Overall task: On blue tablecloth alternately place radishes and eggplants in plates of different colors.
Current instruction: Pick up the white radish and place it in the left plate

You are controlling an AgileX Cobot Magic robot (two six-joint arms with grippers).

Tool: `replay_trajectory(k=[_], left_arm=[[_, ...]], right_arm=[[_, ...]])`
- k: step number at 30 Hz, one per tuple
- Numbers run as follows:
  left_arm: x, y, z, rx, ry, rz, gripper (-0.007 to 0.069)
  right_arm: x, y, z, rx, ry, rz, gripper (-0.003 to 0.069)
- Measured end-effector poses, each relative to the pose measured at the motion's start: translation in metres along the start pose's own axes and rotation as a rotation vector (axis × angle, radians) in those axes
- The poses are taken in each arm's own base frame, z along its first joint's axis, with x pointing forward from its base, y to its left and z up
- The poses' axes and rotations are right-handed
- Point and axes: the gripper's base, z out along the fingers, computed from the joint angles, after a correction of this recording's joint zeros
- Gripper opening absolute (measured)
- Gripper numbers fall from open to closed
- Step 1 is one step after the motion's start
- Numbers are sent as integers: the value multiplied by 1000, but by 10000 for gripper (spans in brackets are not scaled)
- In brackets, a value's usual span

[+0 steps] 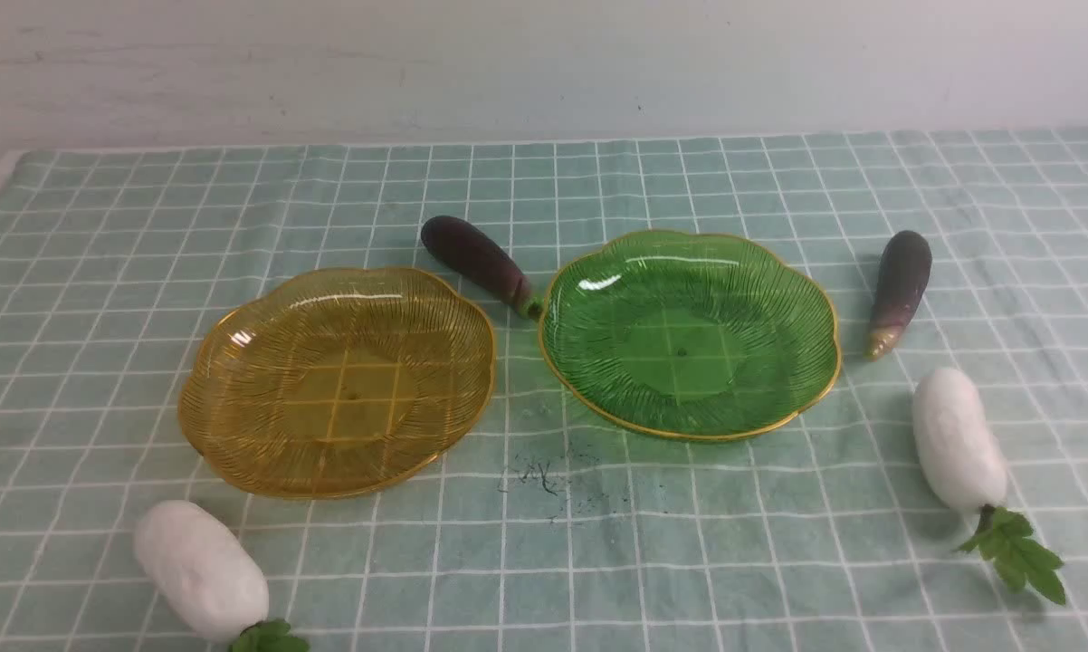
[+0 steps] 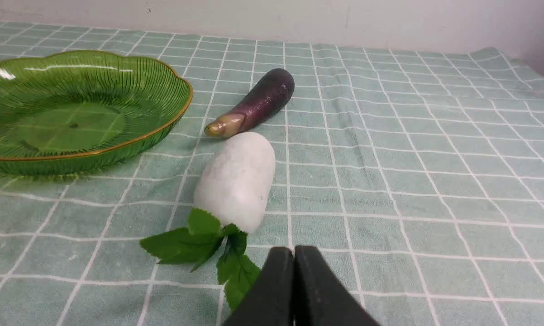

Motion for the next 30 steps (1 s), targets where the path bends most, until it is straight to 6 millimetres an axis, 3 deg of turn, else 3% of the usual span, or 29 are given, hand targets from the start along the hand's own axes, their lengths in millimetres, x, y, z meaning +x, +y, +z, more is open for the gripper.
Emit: replay_trajectory(k=[18, 25, 30], left_arm=[[-1, 2, 0, -21, -13, 44, -7], [-24, 0, -3, 42, -273, -280, -7], [-37, 2, -8, 55, -418, -363, -7]], right_arm=[[0, 0, 0, 0, 0, 0, -14], [0, 0, 0, 0, 0, 0, -14], [0, 0, 0, 0, 0, -1, -14]])
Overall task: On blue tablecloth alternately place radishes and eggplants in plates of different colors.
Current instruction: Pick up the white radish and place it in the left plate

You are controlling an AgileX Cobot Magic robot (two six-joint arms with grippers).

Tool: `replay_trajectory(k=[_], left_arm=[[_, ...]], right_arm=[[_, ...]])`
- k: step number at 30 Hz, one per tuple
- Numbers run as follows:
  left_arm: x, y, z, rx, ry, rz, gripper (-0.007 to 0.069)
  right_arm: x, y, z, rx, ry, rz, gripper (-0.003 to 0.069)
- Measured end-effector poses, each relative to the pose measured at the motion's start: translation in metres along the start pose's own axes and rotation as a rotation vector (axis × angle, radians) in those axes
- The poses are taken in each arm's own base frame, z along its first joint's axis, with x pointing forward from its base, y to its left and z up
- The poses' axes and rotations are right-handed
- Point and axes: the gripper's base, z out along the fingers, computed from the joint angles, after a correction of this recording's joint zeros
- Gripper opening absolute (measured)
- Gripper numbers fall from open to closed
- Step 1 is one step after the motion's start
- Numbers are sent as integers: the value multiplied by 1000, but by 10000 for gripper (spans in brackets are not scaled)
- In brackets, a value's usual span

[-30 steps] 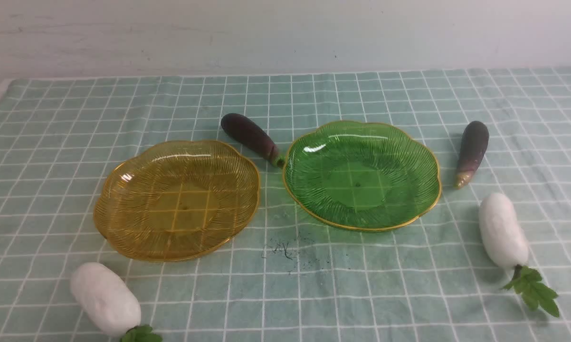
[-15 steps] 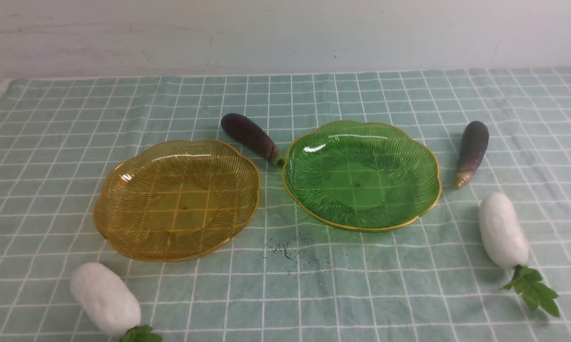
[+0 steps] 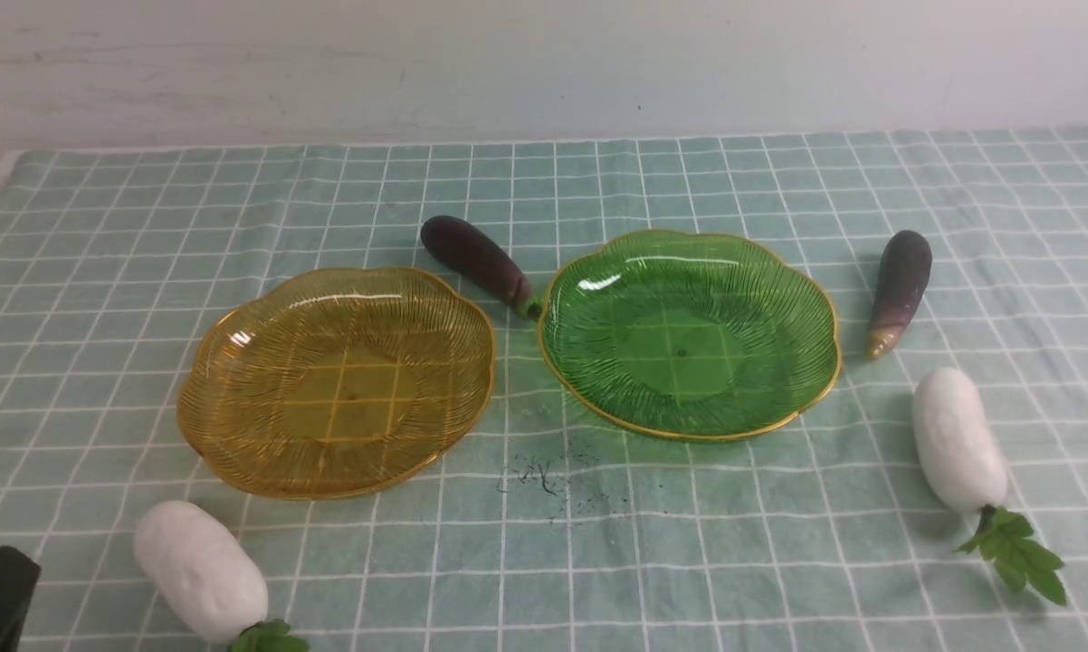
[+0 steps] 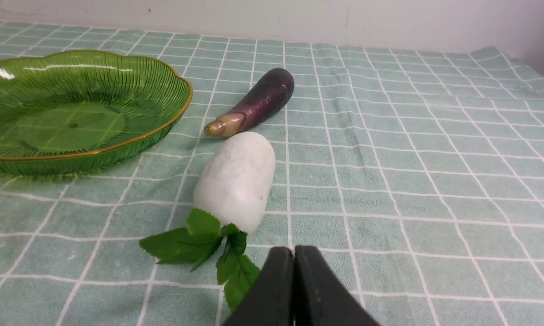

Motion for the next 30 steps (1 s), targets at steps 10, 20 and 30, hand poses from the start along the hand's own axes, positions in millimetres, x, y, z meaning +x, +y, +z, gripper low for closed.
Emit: replay_trajectory(k=[10, 20, 30], left_arm=[[-63, -25, -5, 59, -19, -250, -8], [-41, -23, 66, -301, 1119, -73, -5], [-38, 8, 126, -469, 1217, -201, 16]], right_arm=[[-22, 1, -2, -67, -257, 462, -14], [-26, -1, -4, -111, -301, 819, -14], [-76, 12, -23, -230, 30, 512, -14]])
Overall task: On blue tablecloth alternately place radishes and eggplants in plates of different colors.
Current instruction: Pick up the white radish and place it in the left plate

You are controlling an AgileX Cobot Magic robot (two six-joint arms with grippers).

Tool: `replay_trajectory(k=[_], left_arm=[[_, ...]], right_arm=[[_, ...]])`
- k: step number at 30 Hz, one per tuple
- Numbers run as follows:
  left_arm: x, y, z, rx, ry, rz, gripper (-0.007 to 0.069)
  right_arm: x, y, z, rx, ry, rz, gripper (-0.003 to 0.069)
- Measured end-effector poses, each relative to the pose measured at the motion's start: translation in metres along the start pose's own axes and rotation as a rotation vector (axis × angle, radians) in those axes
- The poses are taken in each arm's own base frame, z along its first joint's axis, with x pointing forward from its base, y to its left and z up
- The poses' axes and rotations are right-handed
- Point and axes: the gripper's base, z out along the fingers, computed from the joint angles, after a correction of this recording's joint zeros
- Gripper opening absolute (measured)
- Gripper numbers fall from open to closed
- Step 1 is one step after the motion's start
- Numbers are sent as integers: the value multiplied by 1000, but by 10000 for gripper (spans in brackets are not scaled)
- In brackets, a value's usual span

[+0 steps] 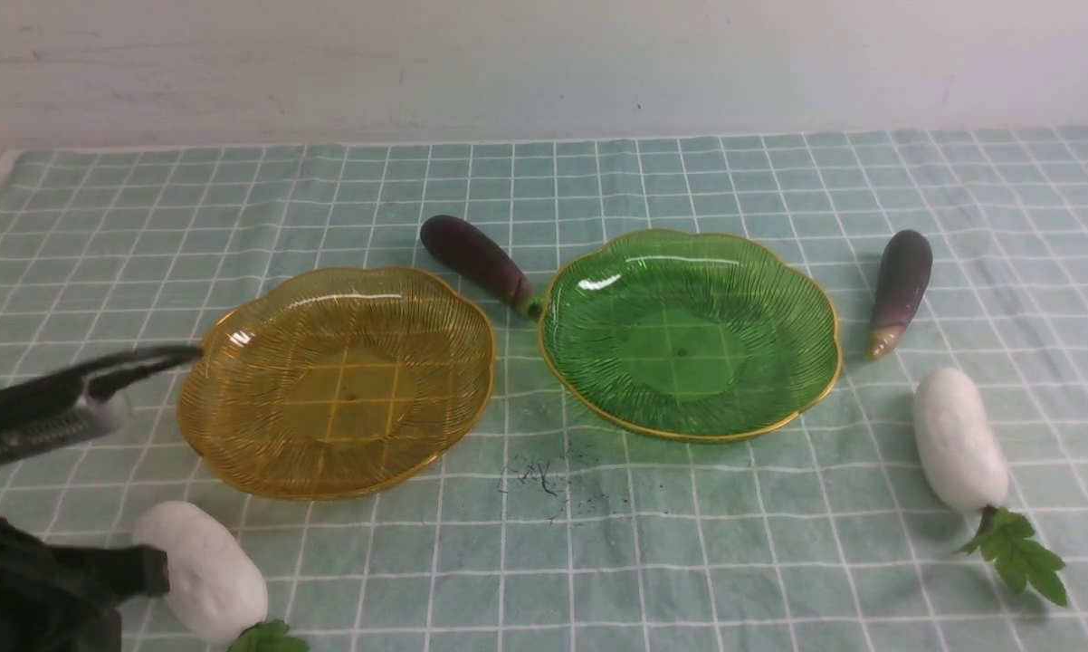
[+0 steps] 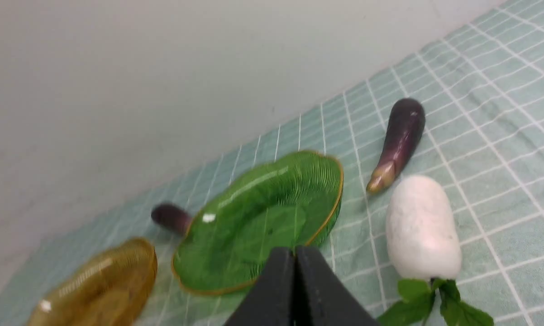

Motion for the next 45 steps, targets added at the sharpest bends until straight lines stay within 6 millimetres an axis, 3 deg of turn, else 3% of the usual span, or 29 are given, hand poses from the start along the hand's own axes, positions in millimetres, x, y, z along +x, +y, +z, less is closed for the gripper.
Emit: replay_trajectory(k=[7, 12, 16, 17, 19, 20, 22, 26, 31, 36, 42, 45], left_arm=[[-31, 0, 22, 47, 7, -104, 19], [-39, -1, 40, 63, 42, -78, 93], [-43, -1, 52, 58, 50, -66, 231], [-45, -1, 57, 60, 59, -73, 308], [-45, -1, 61, 64, 71, -85, 375], [-46, -1, 66, 72, 89, -105, 459], [-46, -2, 73, 81, 113, -130, 545], [-48, -1, 84, 78, 133, -151, 624], [-49, 2, 101, 57, 171, -168, 620], [-47, 4, 114, 40, 222, -157, 483], [-44, 9, 106, -11, 251, -60, 486], [-41, 10, 84, -36, 236, 7, 486]], right_arm=[[-45, 30, 6, -52, 235, -224, -14], [-53, 35, 11, -72, 268, -271, -14], [-53, 35, 12, -76, 280, -278, -14], [-53, 35, 12, -76, 280, -280, -14], [-53, 35, 12, -76, 280, -282, -14], [-53, 35, 12, -76, 280, -283, -14], [-53, 35, 12, -76, 279, -283, -14], [-53, 35, 12, -77, 278, -284, -14], [-52, 36, 18, -89, 314, -235, -14], [-40, 30, 41, -67, 554, -188, -14], [-45, 27, 59, -36, 725, -201, -14], [-57, 27, 71, -8, 769, -231, -14]])
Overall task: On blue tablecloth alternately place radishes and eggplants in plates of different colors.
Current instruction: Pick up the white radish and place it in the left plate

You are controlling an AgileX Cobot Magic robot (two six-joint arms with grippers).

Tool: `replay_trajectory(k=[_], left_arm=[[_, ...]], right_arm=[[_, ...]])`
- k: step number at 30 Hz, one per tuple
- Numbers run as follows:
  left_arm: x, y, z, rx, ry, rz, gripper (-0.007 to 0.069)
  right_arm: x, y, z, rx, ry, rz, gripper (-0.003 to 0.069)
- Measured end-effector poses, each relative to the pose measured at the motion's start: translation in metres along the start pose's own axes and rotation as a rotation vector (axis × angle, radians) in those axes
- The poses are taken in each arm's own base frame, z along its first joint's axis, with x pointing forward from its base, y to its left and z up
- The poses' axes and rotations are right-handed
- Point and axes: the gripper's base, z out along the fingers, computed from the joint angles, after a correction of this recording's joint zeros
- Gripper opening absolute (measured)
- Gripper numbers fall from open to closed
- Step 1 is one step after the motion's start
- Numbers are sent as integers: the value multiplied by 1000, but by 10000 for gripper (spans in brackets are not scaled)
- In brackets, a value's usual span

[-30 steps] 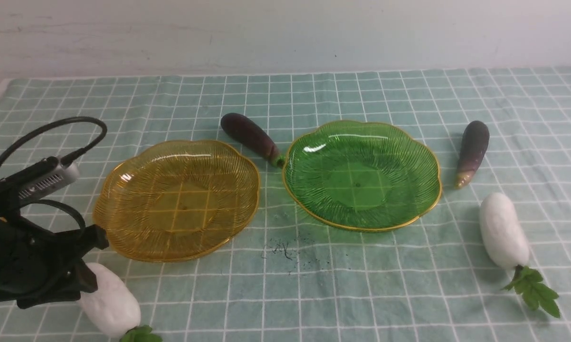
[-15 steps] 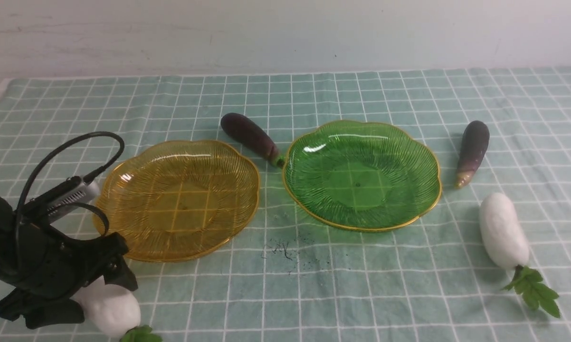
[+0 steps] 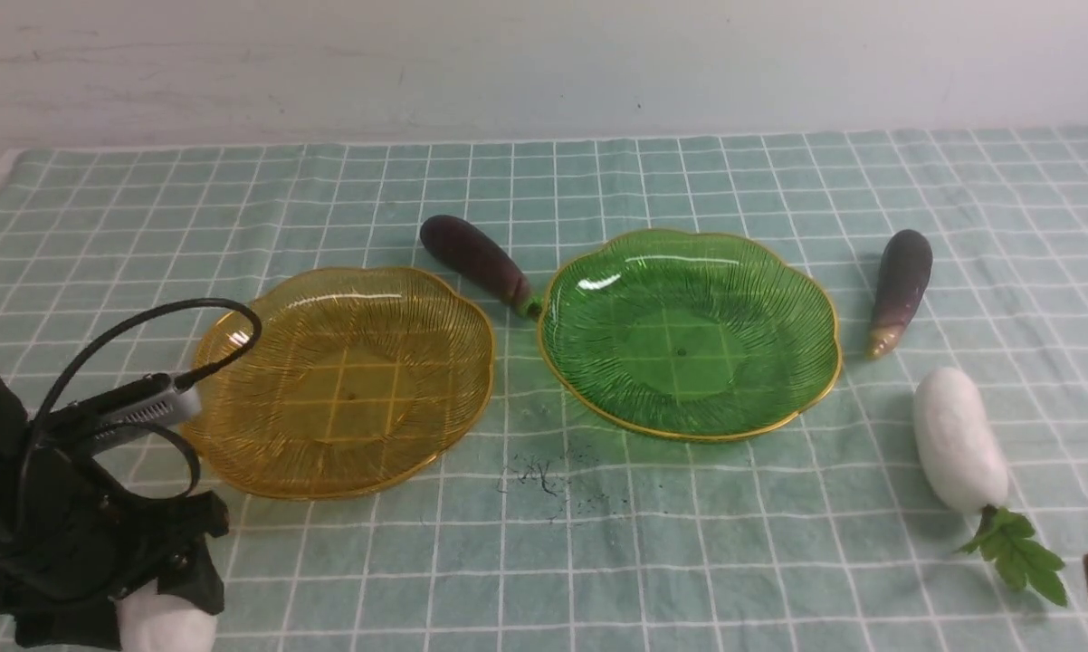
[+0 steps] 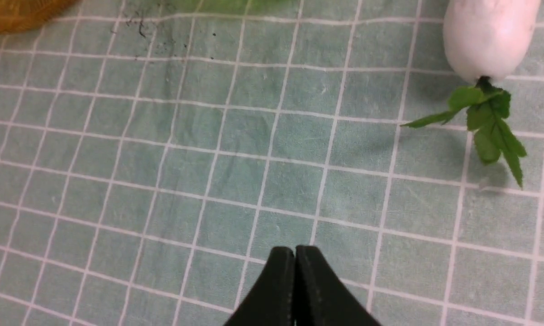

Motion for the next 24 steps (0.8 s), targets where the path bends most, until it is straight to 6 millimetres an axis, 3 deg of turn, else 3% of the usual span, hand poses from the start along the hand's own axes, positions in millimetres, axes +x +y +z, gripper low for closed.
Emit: replay_trajectory(k=[4, 5, 6, 9, 10, 12, 14, 17, 18, 19, 21, 24], left_arm=[[3, -8, -44, 30, -144, 103, 486], [3, -8, -46, 33, -154, 112, 486], [-1, -16, -68, 64, -242, 200, 486], [-8, -29, -87, 115, -325, 290, 486], [-18, -44, -100, 177, -383, 353, 486], [-30, -57, -106, 231, -431, 384, 486], [-39, -64, -107, 259, -456, 401, 486], [-65, -79, -99, 282, -515, 444, 486], [-76, -82, -91, 278, -525, 450, 486], [-78, -83, -90, 275, -530, 449, 486], [-97, -85, -71, 264, -512, 439, 486], [-111, -85, -46, 248, -477, 423, 486]], right_arm=[[-23, -8, 2, 62, 37, -20, -8], [-24, -8, 2, 67, 34, -23, -8], [-35, -14, 8, 101, 54, -37, 6], [-50, -21, 19, 130, 72, -43, 46], [-60, -25, 28, 131, 90, -36, 89], [-70, -30, 40, 131, 115, -31, 162], [-75, -33, 48, 133, 124, -26, 206], [-88, -45, 76, 150, 140, -14, 353], [-94, -52, 91, 158, 147, -7, 434], [-94, -53, 93, 160, 148, -7, 454], [-101, -63, 115, 182, 155, -8, 552], [-108, -76, 145, 203, 176, -9, 643]])
